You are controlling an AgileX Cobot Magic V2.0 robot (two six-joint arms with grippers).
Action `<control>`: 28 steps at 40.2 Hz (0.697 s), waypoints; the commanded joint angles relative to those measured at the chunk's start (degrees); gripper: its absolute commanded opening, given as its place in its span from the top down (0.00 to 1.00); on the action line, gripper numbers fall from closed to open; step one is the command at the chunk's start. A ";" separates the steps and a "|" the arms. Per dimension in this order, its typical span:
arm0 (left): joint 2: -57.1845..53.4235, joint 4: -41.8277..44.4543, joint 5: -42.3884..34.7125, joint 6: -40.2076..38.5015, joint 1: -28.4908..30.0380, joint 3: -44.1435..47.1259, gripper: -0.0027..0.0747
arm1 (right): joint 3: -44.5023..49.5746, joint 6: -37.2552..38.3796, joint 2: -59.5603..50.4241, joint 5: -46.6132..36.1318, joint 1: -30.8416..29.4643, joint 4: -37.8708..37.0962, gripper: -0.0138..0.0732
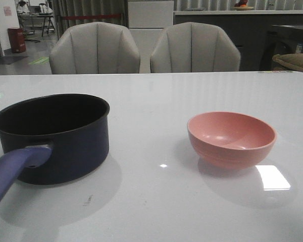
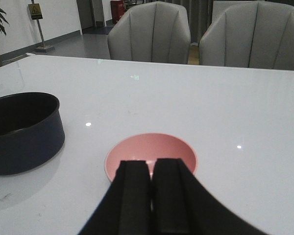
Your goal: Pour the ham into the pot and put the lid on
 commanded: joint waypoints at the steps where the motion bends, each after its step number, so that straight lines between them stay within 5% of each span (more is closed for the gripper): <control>1: 1.20 -0.08 -3.07 -0.25 -0.54 -2.08 0.25 | -1.49 -0.70 0.37 -4.86 0.00 -0.02 0.67; 14: 14.78 0.68 8.49 -4.39 2.35 -8.80 0.08 | -1.49 -0.70 0.37 -4.86 0.00 -0.02 0.67; 28: 36.19 1.66 10.81 -9.08 12.81 -14.17 0.09 | -1.49 -0.70 0.37 -4.86 0.00 -0.02 0.67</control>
